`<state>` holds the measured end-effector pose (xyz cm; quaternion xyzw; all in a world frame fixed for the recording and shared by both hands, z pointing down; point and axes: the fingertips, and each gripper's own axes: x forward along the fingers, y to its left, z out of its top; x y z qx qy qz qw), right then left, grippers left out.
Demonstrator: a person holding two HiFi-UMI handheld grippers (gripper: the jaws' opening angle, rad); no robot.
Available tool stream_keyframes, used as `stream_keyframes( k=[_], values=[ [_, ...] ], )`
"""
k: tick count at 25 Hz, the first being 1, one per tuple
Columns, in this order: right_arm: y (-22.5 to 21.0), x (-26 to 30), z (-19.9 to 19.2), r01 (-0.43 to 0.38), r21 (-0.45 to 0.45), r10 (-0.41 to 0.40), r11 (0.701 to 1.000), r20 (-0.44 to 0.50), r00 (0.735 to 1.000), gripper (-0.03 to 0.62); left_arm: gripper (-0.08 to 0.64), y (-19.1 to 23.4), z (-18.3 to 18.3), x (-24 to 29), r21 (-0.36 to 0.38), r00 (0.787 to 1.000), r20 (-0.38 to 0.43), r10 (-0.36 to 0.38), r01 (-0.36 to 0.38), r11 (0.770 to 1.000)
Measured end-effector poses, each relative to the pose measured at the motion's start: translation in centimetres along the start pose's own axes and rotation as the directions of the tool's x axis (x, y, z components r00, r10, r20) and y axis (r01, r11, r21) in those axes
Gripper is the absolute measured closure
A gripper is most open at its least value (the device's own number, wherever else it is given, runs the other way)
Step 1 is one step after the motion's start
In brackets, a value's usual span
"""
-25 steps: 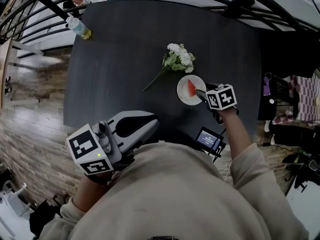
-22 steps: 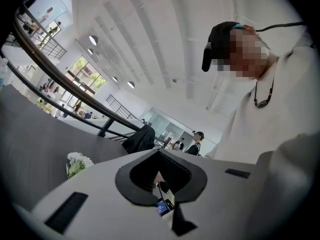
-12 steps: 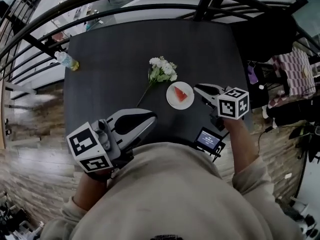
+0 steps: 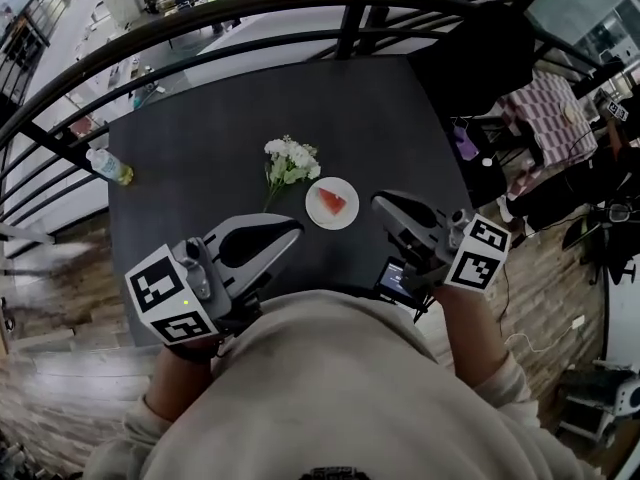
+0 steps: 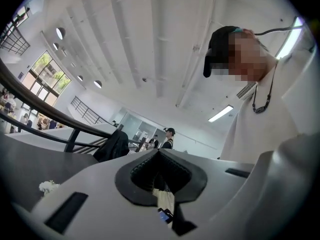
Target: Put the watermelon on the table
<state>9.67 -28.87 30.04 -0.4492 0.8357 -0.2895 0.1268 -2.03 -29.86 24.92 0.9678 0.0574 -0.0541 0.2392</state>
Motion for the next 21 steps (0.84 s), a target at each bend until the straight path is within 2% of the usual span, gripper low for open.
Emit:
stream_keyframes(
  k=[4,8,13,21],
  values=[
    [1.8,-0.8,2.0,-0.005,-0.061,0.006,0.998,0.02,1.0,0.578,0.554,-0.3,-0.1,-0.3,0.004,1.0,0.001,-0.009,0.009,1.0],
    [1.5,-1.2,2.7,0.01,-0.107,-0.01,0.994,-0.003,1.0,0.578,0.554,0.0,-0.2,-0.6,0.012,1.0,0.009,0.019,-0.019,1.0],
    [1.2,-1.9,3.1,0.018,-0.12,-0.019,0.993,-0.004,1.0,0.578,0.554,0.2,-0.1,-0.9,0.019,0.999,0.015,0.046,-0.047,0.999],
    [0.7,-2.5,3.8,0.043,-0.125,-0.043,0.991,0.004,0.999,0.578,0.554,-0.2,0.1,-0.6,0.019,0.999,0.008,0.037,-0.037,0.999]
  ],
)
